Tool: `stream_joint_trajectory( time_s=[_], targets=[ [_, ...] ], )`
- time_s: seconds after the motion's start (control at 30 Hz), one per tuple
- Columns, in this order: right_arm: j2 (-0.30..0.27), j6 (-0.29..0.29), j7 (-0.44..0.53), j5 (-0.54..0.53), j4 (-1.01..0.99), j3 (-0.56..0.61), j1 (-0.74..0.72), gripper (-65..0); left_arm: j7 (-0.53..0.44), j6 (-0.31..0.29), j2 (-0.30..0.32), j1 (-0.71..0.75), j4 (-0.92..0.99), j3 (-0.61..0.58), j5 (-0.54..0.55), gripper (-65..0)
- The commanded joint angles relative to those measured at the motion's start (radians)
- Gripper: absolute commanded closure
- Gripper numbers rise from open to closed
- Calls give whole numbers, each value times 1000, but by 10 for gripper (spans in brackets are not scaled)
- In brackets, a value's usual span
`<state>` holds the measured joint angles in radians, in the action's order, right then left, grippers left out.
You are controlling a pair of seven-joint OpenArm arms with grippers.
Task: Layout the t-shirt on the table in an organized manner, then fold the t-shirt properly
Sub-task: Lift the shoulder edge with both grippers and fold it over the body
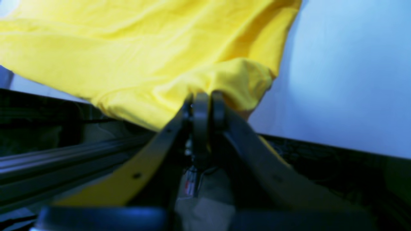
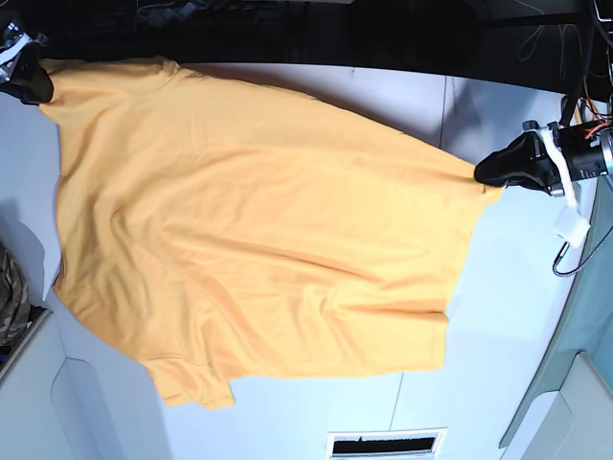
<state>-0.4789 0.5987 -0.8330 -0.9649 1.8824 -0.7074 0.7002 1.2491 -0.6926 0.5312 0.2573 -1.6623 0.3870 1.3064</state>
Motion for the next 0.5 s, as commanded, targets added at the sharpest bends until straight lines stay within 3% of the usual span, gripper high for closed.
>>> stream_joint_trajectory(
  time_s=[0.0, 0.27, 0.47],
  targets=[
    [-16, 1, 27, -18, 11, -11, -17, 0, -48, -6, 18, -9, -12, 9, -6, 0],
    [-18, 1, 41, 58, -53, 23, -211, 0, -378, -6, 17, -14, 3, -6, -344, 0],
    [-19, 0, 52, 94, -207, 126, -384, 0, -404, -6, 17, -136, 139, -116, -411, 0]
  ],
)
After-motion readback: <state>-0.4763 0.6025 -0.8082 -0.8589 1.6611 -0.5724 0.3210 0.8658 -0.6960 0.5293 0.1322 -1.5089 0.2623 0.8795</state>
